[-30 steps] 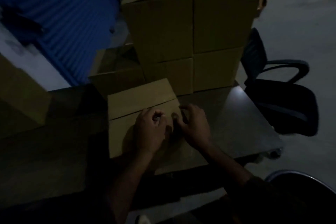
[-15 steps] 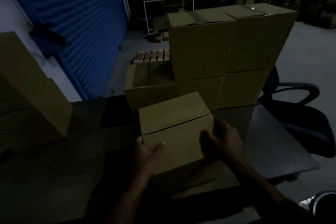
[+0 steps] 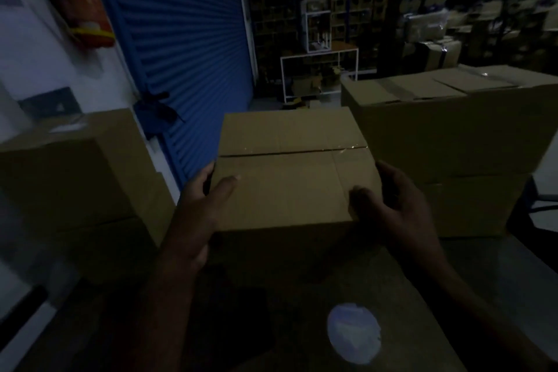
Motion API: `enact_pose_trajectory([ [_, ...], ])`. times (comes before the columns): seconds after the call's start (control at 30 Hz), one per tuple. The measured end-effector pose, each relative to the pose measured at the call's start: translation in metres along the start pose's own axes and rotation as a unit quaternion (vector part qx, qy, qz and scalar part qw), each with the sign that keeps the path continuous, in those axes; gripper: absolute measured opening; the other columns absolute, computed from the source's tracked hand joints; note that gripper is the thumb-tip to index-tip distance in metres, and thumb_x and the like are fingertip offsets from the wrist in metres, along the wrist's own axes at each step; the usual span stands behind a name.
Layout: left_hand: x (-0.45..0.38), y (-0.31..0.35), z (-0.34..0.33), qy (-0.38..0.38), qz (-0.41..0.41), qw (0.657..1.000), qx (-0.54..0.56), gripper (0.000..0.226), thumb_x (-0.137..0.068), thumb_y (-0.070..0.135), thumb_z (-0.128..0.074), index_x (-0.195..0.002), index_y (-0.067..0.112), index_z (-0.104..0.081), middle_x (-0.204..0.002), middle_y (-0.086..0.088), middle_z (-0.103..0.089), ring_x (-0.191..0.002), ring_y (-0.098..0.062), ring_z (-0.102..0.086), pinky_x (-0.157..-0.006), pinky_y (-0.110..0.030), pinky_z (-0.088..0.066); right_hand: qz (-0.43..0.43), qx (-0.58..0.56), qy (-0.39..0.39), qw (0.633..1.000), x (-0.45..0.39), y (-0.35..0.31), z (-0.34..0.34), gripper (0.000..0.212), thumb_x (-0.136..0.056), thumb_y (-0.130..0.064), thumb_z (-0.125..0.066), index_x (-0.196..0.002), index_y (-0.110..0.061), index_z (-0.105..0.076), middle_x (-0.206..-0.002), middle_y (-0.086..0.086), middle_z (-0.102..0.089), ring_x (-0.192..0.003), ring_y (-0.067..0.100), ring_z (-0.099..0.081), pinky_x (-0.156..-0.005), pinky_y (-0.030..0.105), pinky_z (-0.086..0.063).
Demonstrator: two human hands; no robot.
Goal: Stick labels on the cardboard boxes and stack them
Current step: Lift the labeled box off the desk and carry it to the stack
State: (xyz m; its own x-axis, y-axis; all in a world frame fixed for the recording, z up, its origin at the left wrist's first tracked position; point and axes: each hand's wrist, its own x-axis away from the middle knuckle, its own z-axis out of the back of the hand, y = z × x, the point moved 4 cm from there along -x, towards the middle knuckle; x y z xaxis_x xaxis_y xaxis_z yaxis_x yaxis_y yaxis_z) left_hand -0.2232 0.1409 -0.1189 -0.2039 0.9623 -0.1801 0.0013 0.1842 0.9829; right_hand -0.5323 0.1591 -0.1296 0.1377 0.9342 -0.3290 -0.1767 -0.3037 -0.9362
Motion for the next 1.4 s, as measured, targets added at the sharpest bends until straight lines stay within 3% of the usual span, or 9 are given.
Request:
enact_pose_trajectory([
  [0.1,-0.034,0.024,-0.005,-0.005,-0.035,0.999,0.037,0.027,-0.103,0.023,-0.065,-0.124,0.041,-0.063,-0.100,0.029,-0.076,-0.095,0.013,-0.069,-0.070,-0.007,-0.053,0.041,0.022,0.010,0.999,-0.042,-0.013,-0.009,0.073,-0.091,-0.040,-0.069,-0.155,-0.031,-0.035,-0.153,-0.007,-0.047,-0.132,0.012,-0.052,-0.099,0.039,-0.054],
  [0.23,-0.081,0.029,-0.020,0.004,-0.074,0.995,0.069,0.060,-0.087,0.035,-0.072,-0.146,0.034,-0.061,-0.137,0.001,-0.071,-0.129,-0.022,-0.065,-0.109,-0.047,-0.053,0.077,0.045,0.007,0.996,-0.107,-0.019,-0.012,0.075,-0.091,-0.045,-0.068,-0.156,-0.030,-0.034,-0.158,-0.006,-0.041,-0.138,0.012,-0.044,-0.106,0.041,-0.049],
  [0.33,-0.127,0.025,-0.034,0.019,-0.097,0.993,0.067,0.064,-0.082,0.038,-0.070,-0.145,0.040,-0.061,-0.147,-0.005,-0.063,-0.133,-0.033,-0.059,-0.114,-0.060,-0.045,0.101,0.076,-0.002,0.992,-0.154,-0.020,-0.016,0.078,-0.088,-0.050,-0.068,-0.154,-0.028,-0.035,-0.158,-0.002,-0.040,-0.133,0.010,-0.043,-0.102,0.036,-0.049],
  [0.57,-0.205,0.016,-0.073,0.066,-0.064,0.995,0.043,0.045,-0.101,0.023,-0.057,-0.143,0.003,-0.059,-0.122,0.020,-0.059,-0.102,0.010,-0.053,-0.121,-0.044,-0.033,0.095,0.146,-0.092,0.980,-0.243,-0.001,-0.017,0.086,-0.084,-0.028,-0.079,-0.155,-0.023,-0.031,-0.160,0.002,-0.027,-0.137,0.025,-0.043,-0.106,0.048,-0.051],
  [0.73,-0.253,-0.010,-0.076,0.082,-0.054,0.994,0.045,0.090,-0.067,0.054,-0.066,-0.139,0.001,-0.057,-0.153,-0.020,-0.053,-0.138,-0.040,-0.051,-0.120,-0.067,-0.032,0.130,0.280,-0.087,0.947,-0.281,0.021,-0.018,0.088,-0.085,-0.018,-0.078,-0.158,-0.020,-0.029,-0.167,0.004,-0.018,-0.149,0.027,-0.028,-0.113,0.037,-0.036],
  [1.0,-0.290,-0.055,-0.092,0.077,-0.011,0.996,0.038,0.054,-0.092,0.048,-0.063,-0.138,0.019,-0.066,-0.121,0.007,-0.069,-0.122,-0.022,-0.061,-0.120,-0.063,-0.036,0.173,0.357,-0.061,0.916,-0.309,0.056,-0.018,0.078,-0.080,-0.028,-0.083,-0.149,-0.019,-0.046,-0.157,0.004,-0.040,-0.142,0.024,-0.042,-0.111,0.046,-0.047],
  [1.1,-0.293,-0.069,-0.100,0.090,-0.004,0.995,0.029,0.050,-0.084,0.053,-0.067,-0.130,0.033,-0.071,-0.137,0.002,-0.065,-0.128,-0.021,-0.058,-0.119,-0.056,-0.040,0.211,0.381,-0.055,0.898,-0.304,0.059,-0.020,0.067,-0.083,-0.028,-0.080,-0.144,-0.017,-0.053,-0.151,0.005,-0.049,-0.140,0.025,-0.043,-0.112,0.045,-0.044],
  [1.23,-0.296,-0.067,-0.108,0.099,-0.101,0.990,-0.015,0.056,-0.105,0.032,-0.060,-0.158,0.022,-0.047,-0.157,0.004,-0.050,-0.142,-0.012,-0.048,-0.117,-0.033,-0.039,0.242,0.434,-0.057,0.866,-0.298,0.058,-0.021,0.058,-0.090,-0.028,-0.073,-0.143,-0.014,-0.054,-0.147,0.007,-0.053,-0.142,0.026,-0.038,-0.114,0.041,-0.038],
  [1.4,-0.299,-0.065,-0.108,0.093,-0.163,0.976,-0.110,0.043,-0.107,0.030,-0.058,-0.150,0.026,-0.056,-0.152,0.005,-0.057,-0.135,-0.007,-0.055,-0.100,-0.016,-0.045,0.274,0.446,-0.072,0.849,-0.288,0.050,-0.033,0.054,-0.092,-0.029,-0.070,-0.141,-0.011,-0.055,-0.149,0.011,-0.052,-0.145,0.030,-0.033,-0.116,0.044,-0.035],
])
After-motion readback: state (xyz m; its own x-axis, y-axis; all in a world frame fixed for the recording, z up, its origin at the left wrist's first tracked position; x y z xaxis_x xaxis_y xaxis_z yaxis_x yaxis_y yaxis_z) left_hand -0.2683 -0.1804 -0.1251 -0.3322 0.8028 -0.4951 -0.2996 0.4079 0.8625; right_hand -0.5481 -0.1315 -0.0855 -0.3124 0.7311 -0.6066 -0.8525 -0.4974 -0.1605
